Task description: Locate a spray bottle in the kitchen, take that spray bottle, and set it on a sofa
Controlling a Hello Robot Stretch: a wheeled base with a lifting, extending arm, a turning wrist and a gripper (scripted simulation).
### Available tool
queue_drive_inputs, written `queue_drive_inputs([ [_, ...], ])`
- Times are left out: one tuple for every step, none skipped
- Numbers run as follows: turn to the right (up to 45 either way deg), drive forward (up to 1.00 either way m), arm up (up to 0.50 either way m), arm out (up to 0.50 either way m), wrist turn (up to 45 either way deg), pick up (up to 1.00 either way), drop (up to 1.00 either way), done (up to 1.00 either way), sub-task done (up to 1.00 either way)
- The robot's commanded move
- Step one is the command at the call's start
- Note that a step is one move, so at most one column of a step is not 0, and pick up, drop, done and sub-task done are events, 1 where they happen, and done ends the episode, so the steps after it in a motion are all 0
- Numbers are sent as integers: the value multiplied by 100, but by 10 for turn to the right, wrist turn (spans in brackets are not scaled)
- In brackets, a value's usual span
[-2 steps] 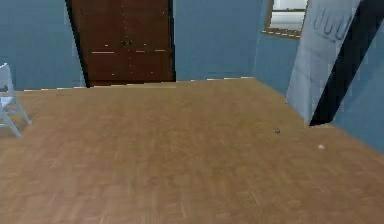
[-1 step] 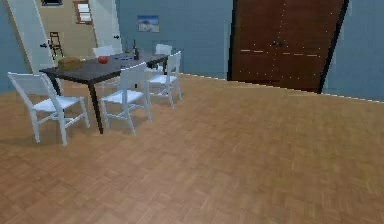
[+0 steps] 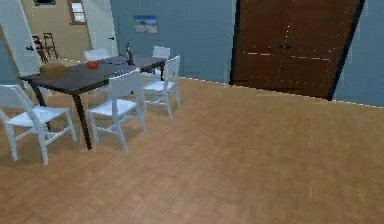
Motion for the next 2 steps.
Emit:
queue_drive_inputs([
  [-300,0,0,0,0,0,0,0,0],
  [0,30,0,0,0,0,0,0,0],
])
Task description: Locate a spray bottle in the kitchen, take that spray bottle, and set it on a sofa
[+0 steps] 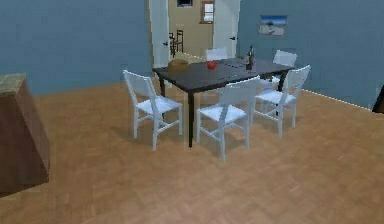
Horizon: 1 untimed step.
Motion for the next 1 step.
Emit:
queue_drive_inputs([
  [-240,0,0,0,0,0,0,0,0],
])
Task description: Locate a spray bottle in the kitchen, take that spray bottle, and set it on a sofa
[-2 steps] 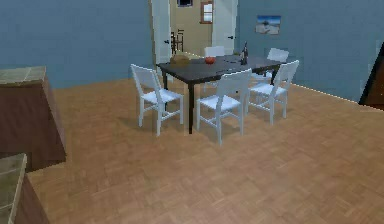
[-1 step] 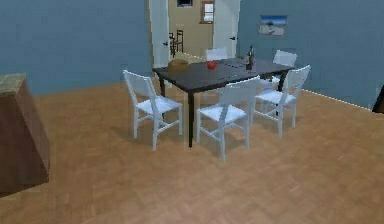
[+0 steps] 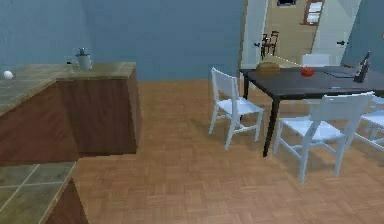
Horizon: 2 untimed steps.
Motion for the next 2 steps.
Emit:
queue_drive_inputs([
  [0,100,0,0,0,0,0,0,0],
  [0,100,0,0,0,0,0,0,0],
])
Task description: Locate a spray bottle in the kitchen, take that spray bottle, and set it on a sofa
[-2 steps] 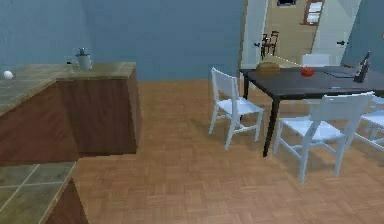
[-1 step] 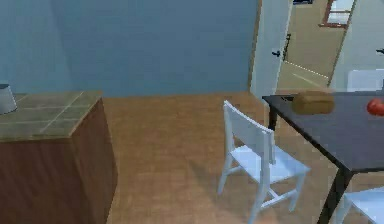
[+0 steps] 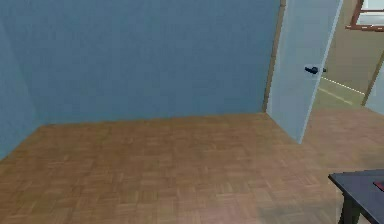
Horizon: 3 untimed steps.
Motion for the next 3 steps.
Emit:
queue_drive_inputs([
  [0,40,0,0,0,0,0,0,0],
  [300,0,0,0,0,0,0,0,0],
  [0,80,0,0,0,0,0,0,0],
])
